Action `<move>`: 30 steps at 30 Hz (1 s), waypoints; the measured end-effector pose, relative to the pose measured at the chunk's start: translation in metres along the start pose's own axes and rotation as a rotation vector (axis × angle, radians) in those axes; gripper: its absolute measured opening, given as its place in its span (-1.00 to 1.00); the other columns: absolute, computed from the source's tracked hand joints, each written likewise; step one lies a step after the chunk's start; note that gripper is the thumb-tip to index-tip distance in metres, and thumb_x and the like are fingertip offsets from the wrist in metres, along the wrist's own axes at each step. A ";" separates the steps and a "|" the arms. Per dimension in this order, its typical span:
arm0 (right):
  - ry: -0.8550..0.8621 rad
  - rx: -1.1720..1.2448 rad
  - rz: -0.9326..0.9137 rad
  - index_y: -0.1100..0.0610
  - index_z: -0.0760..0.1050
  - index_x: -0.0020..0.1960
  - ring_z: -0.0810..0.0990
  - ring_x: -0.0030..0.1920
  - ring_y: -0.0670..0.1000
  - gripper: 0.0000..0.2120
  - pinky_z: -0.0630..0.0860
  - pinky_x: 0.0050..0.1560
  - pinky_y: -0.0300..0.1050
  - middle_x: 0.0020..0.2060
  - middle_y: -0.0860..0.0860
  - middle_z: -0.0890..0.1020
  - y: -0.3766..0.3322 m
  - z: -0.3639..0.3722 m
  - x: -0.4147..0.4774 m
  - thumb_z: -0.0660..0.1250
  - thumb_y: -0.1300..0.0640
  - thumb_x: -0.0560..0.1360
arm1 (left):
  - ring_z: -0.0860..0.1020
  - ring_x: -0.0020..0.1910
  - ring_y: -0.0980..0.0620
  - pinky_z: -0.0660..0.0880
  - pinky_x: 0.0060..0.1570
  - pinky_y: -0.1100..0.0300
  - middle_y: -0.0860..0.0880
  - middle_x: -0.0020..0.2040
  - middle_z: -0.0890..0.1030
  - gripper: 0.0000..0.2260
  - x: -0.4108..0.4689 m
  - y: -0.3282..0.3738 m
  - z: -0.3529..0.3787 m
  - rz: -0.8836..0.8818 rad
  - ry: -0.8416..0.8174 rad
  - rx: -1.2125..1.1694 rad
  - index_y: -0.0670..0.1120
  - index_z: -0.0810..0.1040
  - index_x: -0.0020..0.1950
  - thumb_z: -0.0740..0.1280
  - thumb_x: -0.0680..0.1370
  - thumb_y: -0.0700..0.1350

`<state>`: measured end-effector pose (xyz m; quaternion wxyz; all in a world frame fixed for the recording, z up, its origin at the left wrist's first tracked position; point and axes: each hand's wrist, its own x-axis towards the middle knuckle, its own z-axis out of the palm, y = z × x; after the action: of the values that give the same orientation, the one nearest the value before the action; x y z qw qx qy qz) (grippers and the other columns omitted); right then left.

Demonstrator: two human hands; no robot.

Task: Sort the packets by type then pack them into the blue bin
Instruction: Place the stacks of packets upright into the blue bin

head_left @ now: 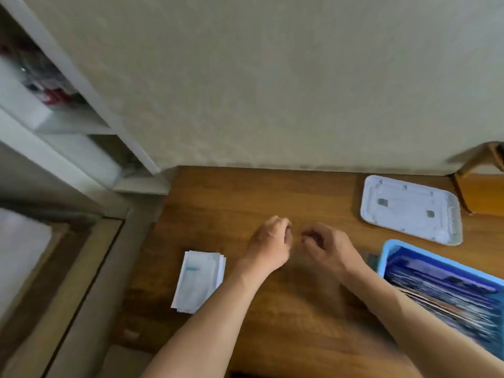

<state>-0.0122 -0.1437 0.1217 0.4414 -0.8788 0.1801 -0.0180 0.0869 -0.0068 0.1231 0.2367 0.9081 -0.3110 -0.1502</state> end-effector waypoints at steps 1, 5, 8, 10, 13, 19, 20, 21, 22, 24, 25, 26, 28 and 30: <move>-0.066 0.054 0.055 0.01 0.60 0.03 0.63 -0.15 -0.08 -0.90 0.55 -0.13 -0.23 -0.16 -0.08 0.67 -0.010 0.022 0.009 0.33 0.14 0.56 | 0.56 0.16 -0.07 0.46 0.04 0.19 -0.06 0.21 0.57 -0.78 -0.008 -0.028 -0.010 -0.083 0.026 -0.016 -0.09 0.56 0.28 0.22 0.68 -0.11; -0.206 0.373 0.419 0.12 0.59 0.04 0.69 -0.17 0.07 -0.89 0.67 -0.06 0.09 -0.04 0.17 0.71 -0.039 0.125 0.033 0.31 0.17 0.56 | 0.53 0.25 -0.12 0.43 0.10 0.16 -0.13 0.24 0.54 -0.76 -0.054 -0.140 -0.036 -0.430 0.120 -0.090 -0.15 0.54 0.28 0.24 0.65 -0.17; -0.250 0.528 0.641 0.19 0.55 0.13 0.65 -0.07 0.14 -0.83 0.62 -0.10 0.05 0.08 0.22 0.65 -0.053 0.185 0.036 0.27 0.15 0.60 | 0.48 0.35 -0.06 0.49 0.13 0.16 -0.07 0.42 0.41 -0.66 -0.089 -0.198 -0.041 -0.680 0.088 -0.138 -0.04 0.39 0.46 0.24 0.69 -0.06; -0.256 0.552 0.723 0.15 0.55 0.13 0.64 -0.02 0.15 -0.83 0.60 -0.10 0.06 0.07 0.18 0.65 -0.056 0.212 0.034 0.29 0.12 0.59 | 0.39 0.48 -0.11 0.50 0.25 0.06 -0.06 0.55 0.30 -0.56 -0.105 -0.222 -0.036 -0.759 0.010 -0.145 -0.02 0.27 0.58 0.21 0.70 0.01; -0.245 0.564 0.802 0.13 0.58 0.10 0.67 0.04 0.15 -0.82 0.63 -0.01 0.14 0.01 0.12 0.69 -0.057 0.240 0.033 0.33 0.10 0.54 | 0.33 0.54 -0.13 0.47 0.36 -0.03 -0.05 0.61 0.24 -0.50 -0.114 -0.244 -0.025 -0.784 -0.051 -0.180 -0.01 0.20 0.63 0.20 0.71 0.05; -0.149 0.601 0.904 0.22 0.59 0.09 0.72 -0.03 0.16 -0.86 0.69 -0.08 0.11 -0.03 0.14 0.73 -0.062 0.258 0.037 0.37 0.22 0.56 | 0.52 0.32 -0.04 0.60 0.09 0.13 -0.04 0.40 0.46 -0.64 -0.096 -0.256 -0.010 -0.745 -0.017 -0.352 -0.02 0.39 0.48 0.26 0.69 -0.03; -0.149 0.606 0.915 0.25 0.59 0.10 0.72 -0.03 0.17 -0.85 0.69 -0.09 0.10 -0.02 0.15 0.72 -0.064 0.259 0.037 0.40 0.22 0.55 | 0.53 0.31 -0.05 0.60 0.06 0.13 -0.04 0.39 0.49 -0.66 -0.093 -0.256 -0.009 -0.750 -0.018 -0.374 -0.02 0.41 0.46 0.28 0.68 -0.04; -0.155 0.603 0.928 0.25 0.57 0.09 0.71 -0.04 0.16 -0.85 0.69 -0.09 0.11 -0.01 0.14 0.71 -0.065 0.260 0.037 0.42 0.21 0.56 | 0.55 0.30 -0.05 0.61 0.02 0.15 -0.04 0.37 0.51 -0.67 -0.090 -0.256 -0.008 -0.760 -0.018 -0.403 -0.03 0.42 0.44 0.29 0.68 -0.06; -0.168 0.590 0.940 0.24 0.56 0.06 0.71 -0.05 0.15 -0.85 0.69 -0.06 0.12 -0.01 0.13 0.70 -0.068 0.260 0.036 0.44 0.20 0.55 | 0.56 0.26 -0.04 0.60 -0.07 0.21 -0.04 0.35 0.53 -0.69 -0.088 -0.254 -0.009 -0.769 -0.021 -0.428 -0.03 0.42 0.41 0.30 0.67 -0.08; -0.194 0.556 0.948 0.22 0.55 0.07 0.70 -0.06 0.15 -0.81 0.69 -0.01 0.14 -0.01 0.12 0.69 -0.071 0.265 0.036 0.49 0.19 0.52 | 0.56 0.13 0.01 0.52 -0.21 0.31 -0.06 0.31 0.56 -0.78 -0.086 -0.253 -0.011 -0.772 -0.029 -0.463 -0.03 0.43 0.32 0.30 0.67 -0.13; -0.205 0.530 0.944 0.23 0.56 0.11 0.71 -0.04 0.16 -0.76 0.69 0.01 0.16 0.01 0.13 0.69 -0.072 0.268 0.036 0.51 0.19 0.50 | 0.54 0.08 0.03 0.51 -0.22 0.30 -0.06 0.29 0.57 -0.81 -0.085 -0.253 -0.012 -0.774 -0.036 -0.477 -0.02 0.43 0.27 0.30 0.66 -0.15; -0.205 0.505 0.937 0.24 0.57 0.15 0.71 -0.03 0.16 -0.71 0.68 0.02 0.18 0.03 0.13 0.70 -0.075 0.270 0.035 0.53 0.20 0.48 | 0.52 0.06 0.04 0.50 -0.21 0.29 -0.06 0.27 0.57 -0.82 -0.085 -0.254 -0.012 -0.778 -0.043 -0.491 -0.01 0.42 0.24 0.30 0.66 -0.16; -0.186 0.466 0.895 0.23 0.57 0.18 0.71 -0.04 0.14 -0.67 0.70 -0.02 0.13 0.02 0.12 0.70 -0.076 0.274 0.032 0.53 0.22 0.46 | 0.51 0.05 0.06 0.46 -0.25 0.31 -0.03 0.22 0.57 -0.82 -0.085 -0.256 -0.013 -0.791 -0.050 -0.527 0.00 0.41 0.21 0.30 0.66 -0.18; -0.151 0.425 0.816 0.19 0.56 0.15 0.70 -0.10 0.05 -0.70 0.70 -0.17 -0.04 -0.06 0.05 0.69 -0.078 0.275 0.026 0.53 0.23 0.46 | 0.51 0.05 0.07 0.41 -0.29 0.35 0.01 0.15 0.54 -0.82 -0.086 -0.257 -0.013 -0.802 -0.051 -0.582 0.00 0.42 0.21 0.32 0.65 -0.19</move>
<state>0.0881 0.1015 0.0119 0.5945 -0.6250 0.4710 0.1847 0.1543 0.2310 0.0106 0.3963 0.8485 0.1121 -0.3322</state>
